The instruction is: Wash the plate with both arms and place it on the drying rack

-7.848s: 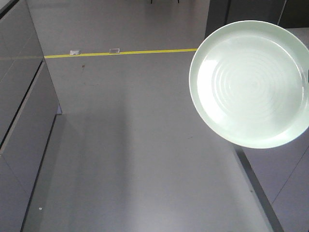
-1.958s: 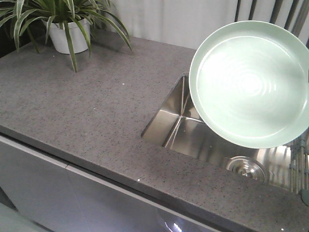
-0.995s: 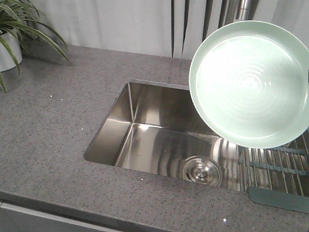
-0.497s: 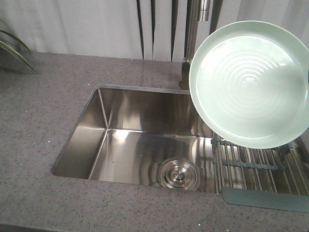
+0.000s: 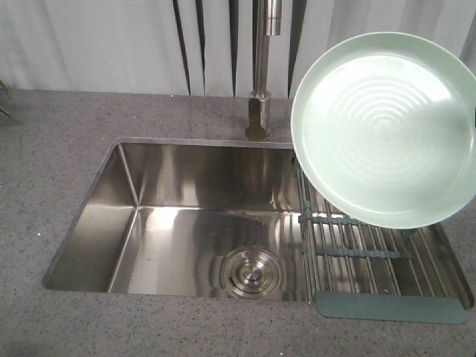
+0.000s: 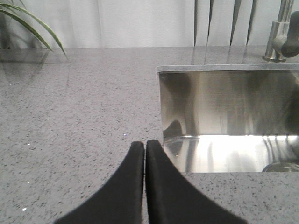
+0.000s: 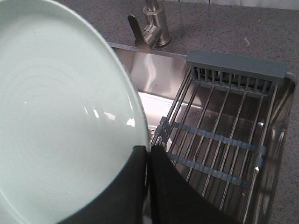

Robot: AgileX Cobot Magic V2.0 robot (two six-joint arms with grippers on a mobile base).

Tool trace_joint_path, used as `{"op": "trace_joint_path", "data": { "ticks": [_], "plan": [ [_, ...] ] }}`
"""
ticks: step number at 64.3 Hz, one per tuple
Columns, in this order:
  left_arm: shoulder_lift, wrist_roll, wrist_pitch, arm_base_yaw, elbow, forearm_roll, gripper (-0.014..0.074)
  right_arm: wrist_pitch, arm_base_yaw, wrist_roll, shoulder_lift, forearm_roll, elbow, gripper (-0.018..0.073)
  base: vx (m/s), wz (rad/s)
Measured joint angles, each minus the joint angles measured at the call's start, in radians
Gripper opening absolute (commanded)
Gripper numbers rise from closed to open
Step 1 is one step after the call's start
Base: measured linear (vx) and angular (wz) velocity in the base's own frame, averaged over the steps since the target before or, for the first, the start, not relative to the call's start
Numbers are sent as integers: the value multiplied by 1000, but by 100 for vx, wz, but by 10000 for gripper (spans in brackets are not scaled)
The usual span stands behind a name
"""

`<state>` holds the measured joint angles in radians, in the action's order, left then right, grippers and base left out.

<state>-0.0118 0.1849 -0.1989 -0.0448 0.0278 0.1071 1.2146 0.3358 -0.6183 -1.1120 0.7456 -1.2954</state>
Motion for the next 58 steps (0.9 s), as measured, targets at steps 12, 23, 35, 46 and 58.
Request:
{"op": "trace_joint_path", "data": {
  "ticks": [12, 23, 35, 46, 58],
  "plan": [
    [0, 0, 0, 0, 0, 0, -6, 0, 0, 0, 0, 0, 0, -6, 2, -9],
    [0, 0, 0, 0, 0, 0, -6, 0, 0, 0, 0, 0, 0, -6, 1, -5],
    [0, 0, 0, 0, 0, 0, -6, 0, 0, 0, 0, 0, 0, -6, 1, -5],
    [0, 0, 0, 0, 0, 0, -6, 0, 0, 0, 0, 0, 0, -6, 2, -7],
    [0, 0, 0, 0, 0, 0, -6, 0, 0, 0, 0, 0, 0, -6, 2, -8]
  ]
}}
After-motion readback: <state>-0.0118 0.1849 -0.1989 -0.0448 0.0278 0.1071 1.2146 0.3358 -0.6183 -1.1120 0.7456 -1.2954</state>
